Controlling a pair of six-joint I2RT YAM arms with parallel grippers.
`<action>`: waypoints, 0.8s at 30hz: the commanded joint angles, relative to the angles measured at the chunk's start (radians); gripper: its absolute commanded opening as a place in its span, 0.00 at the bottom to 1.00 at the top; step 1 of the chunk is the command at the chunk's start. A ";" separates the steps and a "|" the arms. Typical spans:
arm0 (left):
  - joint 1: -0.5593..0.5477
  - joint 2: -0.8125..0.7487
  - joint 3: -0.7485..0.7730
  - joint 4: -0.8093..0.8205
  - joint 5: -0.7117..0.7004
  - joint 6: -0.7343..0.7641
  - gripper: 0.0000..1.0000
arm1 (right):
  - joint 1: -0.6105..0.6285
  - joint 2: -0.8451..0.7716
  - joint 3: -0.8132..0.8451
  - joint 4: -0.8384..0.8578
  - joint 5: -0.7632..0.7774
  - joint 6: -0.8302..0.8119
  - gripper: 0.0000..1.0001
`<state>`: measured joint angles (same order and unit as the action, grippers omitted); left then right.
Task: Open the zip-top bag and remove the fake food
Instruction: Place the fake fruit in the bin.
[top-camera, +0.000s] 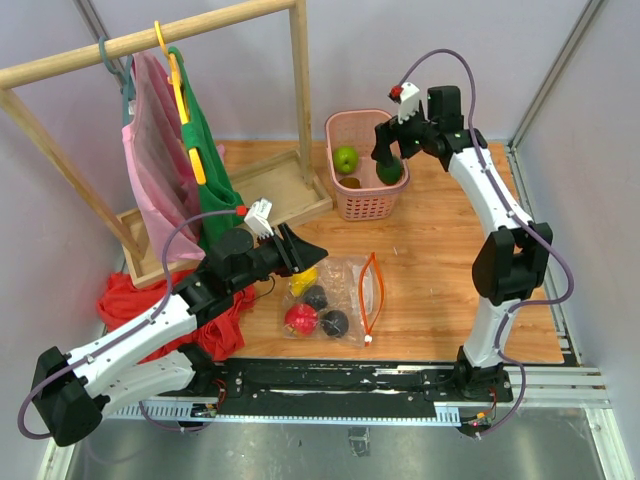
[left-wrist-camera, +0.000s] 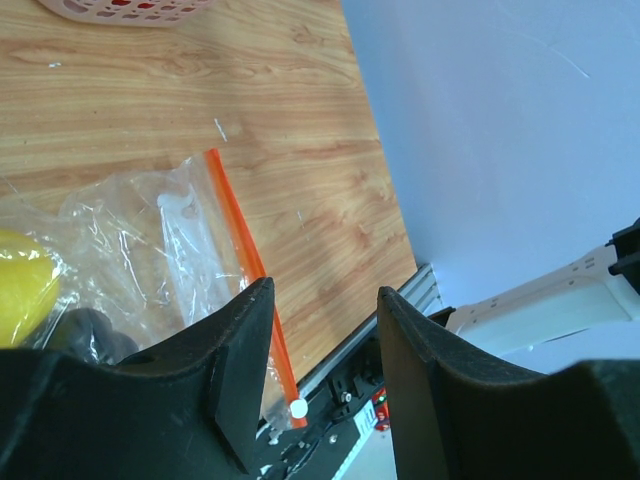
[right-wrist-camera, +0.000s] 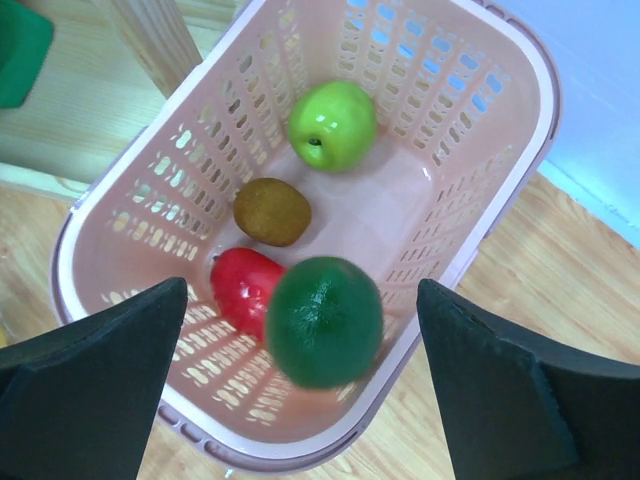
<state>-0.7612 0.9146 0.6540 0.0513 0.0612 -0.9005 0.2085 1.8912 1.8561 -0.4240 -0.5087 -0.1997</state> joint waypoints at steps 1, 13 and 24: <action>0.003 -0.005 0.002 0.037 -0.008 -0.004 0.50 | 0.026 0.012 0.062 0.029 0.078 -0.050 0.98; 0.005 -0.073 -0.051 0.134 -0.061 -0.056 0.73 | 0.004 -0.128 0.025 -0.014 -0.131 -0.086 0.98; 0.005 -0.244 -0.158 0.153 -0.142 -0.083 0.95 | -0.070 -0.387 -0.352 -0.043 -0.689 -0.034 0.99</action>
<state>-0.7612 0.6910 0.5087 0.1810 -0.0509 -0.9718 0.1658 1.5791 1.6600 -0.4286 -0.9310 -0.2382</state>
